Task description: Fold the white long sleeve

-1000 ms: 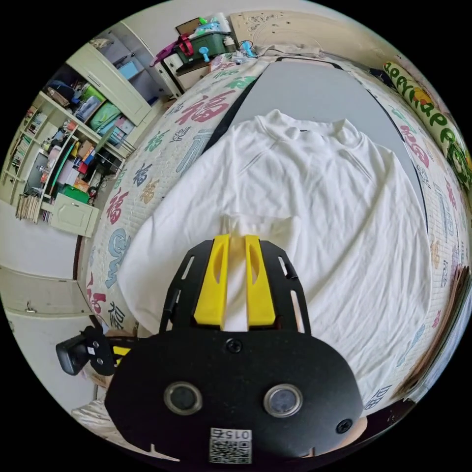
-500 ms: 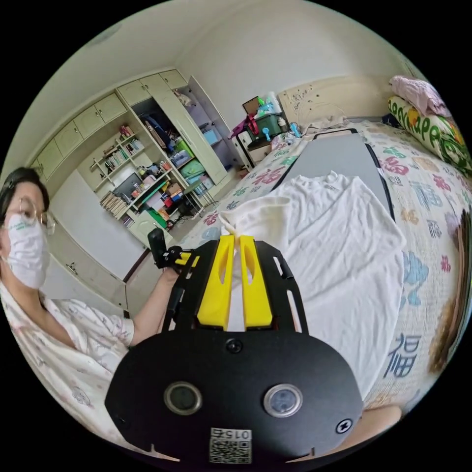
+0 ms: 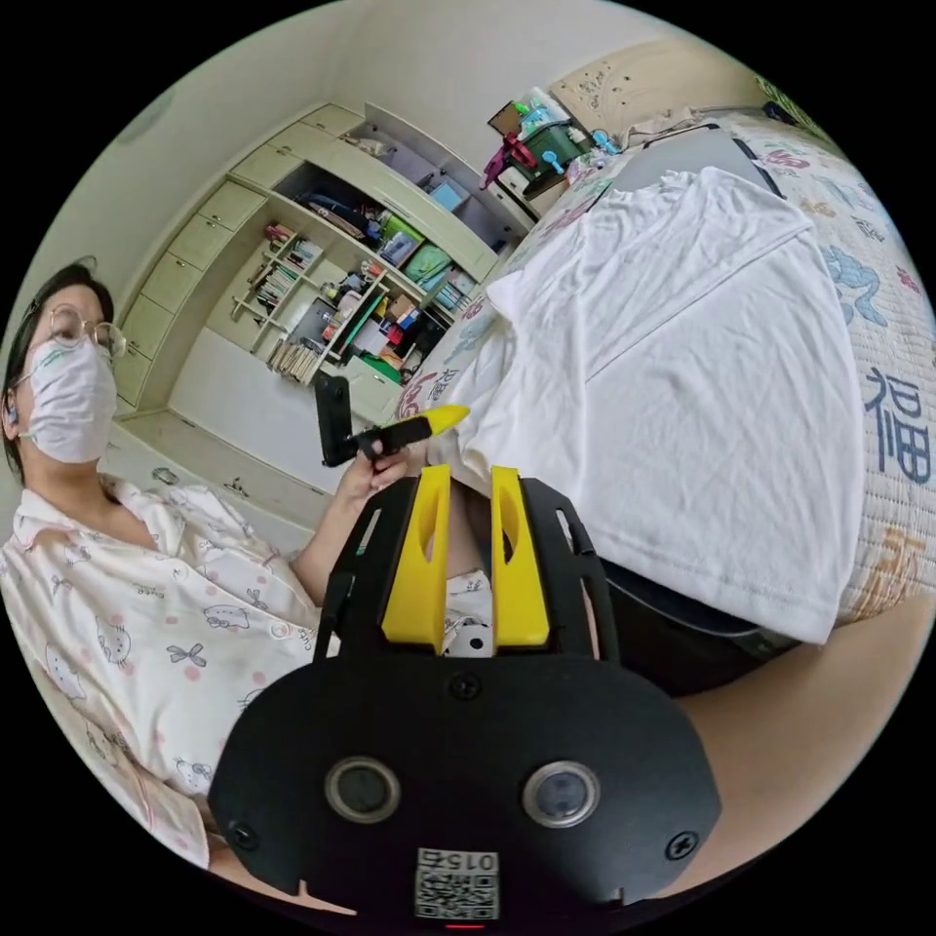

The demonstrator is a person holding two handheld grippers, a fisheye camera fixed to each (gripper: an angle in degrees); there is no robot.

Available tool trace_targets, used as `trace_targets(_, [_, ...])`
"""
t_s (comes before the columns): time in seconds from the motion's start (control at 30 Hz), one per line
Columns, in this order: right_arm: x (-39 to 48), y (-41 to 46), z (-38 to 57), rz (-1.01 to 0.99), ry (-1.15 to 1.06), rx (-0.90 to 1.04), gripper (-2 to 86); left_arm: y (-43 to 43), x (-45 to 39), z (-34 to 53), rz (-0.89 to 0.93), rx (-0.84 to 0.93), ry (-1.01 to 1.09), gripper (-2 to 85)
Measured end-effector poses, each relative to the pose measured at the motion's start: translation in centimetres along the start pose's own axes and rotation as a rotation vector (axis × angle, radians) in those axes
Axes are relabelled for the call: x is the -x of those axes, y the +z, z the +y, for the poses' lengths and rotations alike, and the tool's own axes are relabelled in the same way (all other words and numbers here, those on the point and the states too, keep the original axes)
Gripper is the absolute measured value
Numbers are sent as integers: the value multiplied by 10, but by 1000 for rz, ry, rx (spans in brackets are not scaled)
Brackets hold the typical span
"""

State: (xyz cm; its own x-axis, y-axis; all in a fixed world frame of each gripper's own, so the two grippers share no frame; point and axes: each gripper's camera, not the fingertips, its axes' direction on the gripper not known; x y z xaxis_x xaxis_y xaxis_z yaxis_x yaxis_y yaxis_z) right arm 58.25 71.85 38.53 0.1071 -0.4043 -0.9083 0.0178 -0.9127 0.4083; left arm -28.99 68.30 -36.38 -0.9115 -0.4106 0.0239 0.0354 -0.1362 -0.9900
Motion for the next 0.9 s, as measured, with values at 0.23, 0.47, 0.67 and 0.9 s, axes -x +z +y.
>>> trace_targets(0.23, [2,9,0,212,72,82,99,-10,-32,41,26,-77,-73,112])
trace_targets(0.47, [23,19,8,292,82,105,61,35,-74,45,-137,3,-1,160])
trace_targets(0.67, [44,-16,16,250,78,-14,10,55,-93,75,-138,-21,36,13])
trace_targets(0.9, [74,-83,16,329,59,-208,2,60,-95,97,74,-54,99,22])
